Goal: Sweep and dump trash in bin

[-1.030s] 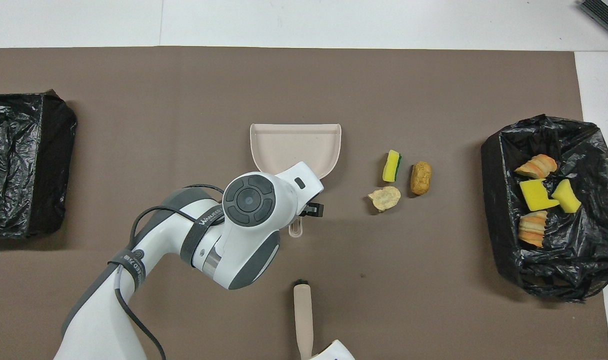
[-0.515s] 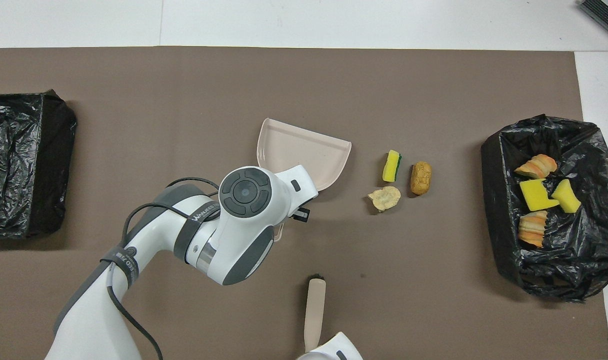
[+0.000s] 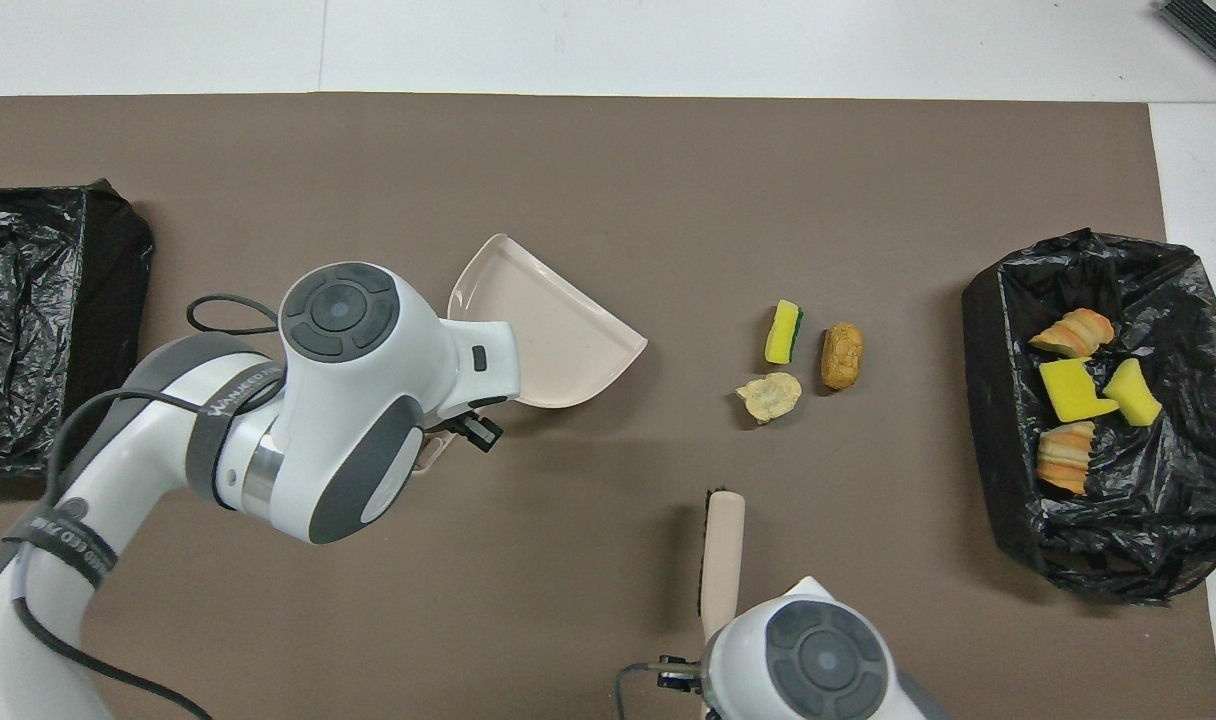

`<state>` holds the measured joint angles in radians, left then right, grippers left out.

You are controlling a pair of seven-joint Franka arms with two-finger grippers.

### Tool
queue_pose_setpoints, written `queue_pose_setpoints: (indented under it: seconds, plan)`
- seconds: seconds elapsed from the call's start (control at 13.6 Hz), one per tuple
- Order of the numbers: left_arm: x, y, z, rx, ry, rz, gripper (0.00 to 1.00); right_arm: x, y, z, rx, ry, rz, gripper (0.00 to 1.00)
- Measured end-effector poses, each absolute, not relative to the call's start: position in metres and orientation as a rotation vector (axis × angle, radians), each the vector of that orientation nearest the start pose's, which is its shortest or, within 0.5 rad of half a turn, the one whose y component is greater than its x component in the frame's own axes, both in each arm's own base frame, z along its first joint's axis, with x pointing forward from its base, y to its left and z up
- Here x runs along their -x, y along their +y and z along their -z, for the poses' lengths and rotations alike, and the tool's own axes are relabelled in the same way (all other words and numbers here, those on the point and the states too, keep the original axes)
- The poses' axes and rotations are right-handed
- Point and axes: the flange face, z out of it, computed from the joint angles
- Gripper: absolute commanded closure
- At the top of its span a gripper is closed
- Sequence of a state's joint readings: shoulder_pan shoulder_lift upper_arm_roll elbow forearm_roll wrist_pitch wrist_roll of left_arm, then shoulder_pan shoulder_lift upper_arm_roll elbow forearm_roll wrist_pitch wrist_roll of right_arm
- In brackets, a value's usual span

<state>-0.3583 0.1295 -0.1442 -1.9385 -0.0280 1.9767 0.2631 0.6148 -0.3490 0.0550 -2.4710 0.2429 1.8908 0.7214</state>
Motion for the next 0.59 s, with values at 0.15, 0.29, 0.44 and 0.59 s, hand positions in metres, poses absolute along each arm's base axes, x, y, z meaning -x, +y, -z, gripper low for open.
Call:
queue_pose_setpoints:
  seconds: [0.15, 0.29, 0.44, 0.59]
  plan:
    - [-0.508, -0.267, -0.417, 2.862, 1.288, -0.146, 1.00, -0.335, 0.228, -0.417, 3.123, 0.206, -0.409, 1.00]
    - [-0.507, -0.267, -0.413, 2.834, 1.338, -0.158, 1.00, -0.364, 0.189, -0.415, 3.177, 0.119, -0.367, 1.00]
    - [-0.505, -0.266, -0.403, 2.794, 1.418, -0.188, 1.00, -0.399, 0.145, -0.411, 3.237, 0.047, -0.348, 1.00]
    - [-0.504, -0.267, -0.396, 2.700, 1.602, -0.208, 1.00, -0.433, 0.109, -0.411, 3.297, -0.004, -0.335, 1.00]
